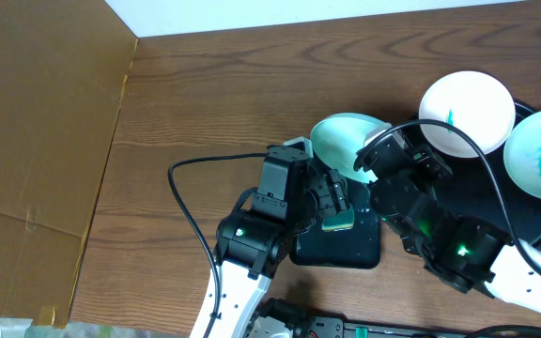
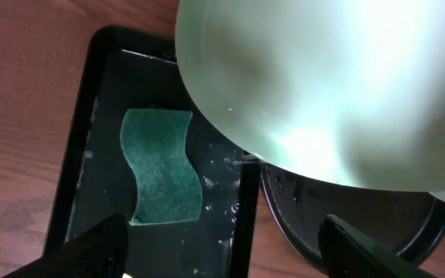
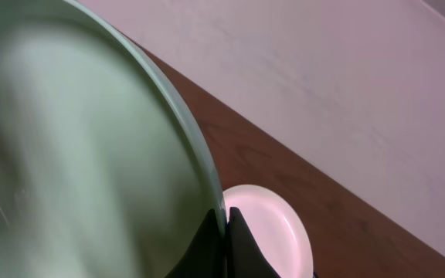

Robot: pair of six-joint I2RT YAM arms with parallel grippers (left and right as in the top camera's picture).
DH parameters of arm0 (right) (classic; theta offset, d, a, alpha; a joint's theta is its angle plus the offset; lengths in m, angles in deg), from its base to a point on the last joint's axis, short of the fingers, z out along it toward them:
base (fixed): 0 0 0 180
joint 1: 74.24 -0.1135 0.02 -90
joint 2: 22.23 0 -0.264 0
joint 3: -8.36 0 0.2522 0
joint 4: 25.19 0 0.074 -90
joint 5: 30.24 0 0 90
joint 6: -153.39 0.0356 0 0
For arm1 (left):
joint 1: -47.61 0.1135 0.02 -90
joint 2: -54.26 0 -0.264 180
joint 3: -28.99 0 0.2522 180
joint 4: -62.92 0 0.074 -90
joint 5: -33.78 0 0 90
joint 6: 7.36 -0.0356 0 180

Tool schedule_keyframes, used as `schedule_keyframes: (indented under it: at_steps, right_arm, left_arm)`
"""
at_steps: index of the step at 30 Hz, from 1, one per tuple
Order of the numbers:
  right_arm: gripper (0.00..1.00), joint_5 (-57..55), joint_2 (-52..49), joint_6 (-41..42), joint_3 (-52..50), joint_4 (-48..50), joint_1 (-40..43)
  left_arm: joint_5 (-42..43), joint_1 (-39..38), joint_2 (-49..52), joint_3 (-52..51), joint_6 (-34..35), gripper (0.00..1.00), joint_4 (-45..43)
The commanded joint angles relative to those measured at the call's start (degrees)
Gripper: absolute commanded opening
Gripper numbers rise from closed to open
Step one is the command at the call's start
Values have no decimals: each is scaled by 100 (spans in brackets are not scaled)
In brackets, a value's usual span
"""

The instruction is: Clean dirty plates on tray and stack at the side

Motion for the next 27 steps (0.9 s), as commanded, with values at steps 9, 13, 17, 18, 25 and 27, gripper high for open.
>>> schedule_keyframes:
  at_steps: [9, 13, 17, 18, 25, 27]
  right_arm:
    - [1, -111, 59, -232, 39, 83, -79]
    - [1, -111, 59, -234, 39, 74, -87]
    - [1, -111, 59, -232, 39, 79, -129]
    - [1, -111, 59, -232, 39, 79, -140]
    - [1, -114, 59, -232, 39, 76, -142]
    - [1, -114, 59, -232, 39, 74, -142]
  left_arm:
    - [11, 20, -20, 103, -52, 80, 9]
    - [11, 20, -20, 103, -52, 80, 9]
    - [9, 20, -20, 103, -52, 80, 9]
    - [11, 20, -20, 103, -52, 80, 9]
    - [11, 20, -20, 103, -52, 80, 9]
    - [11, 20, -20, 101, -52, 80, 9]
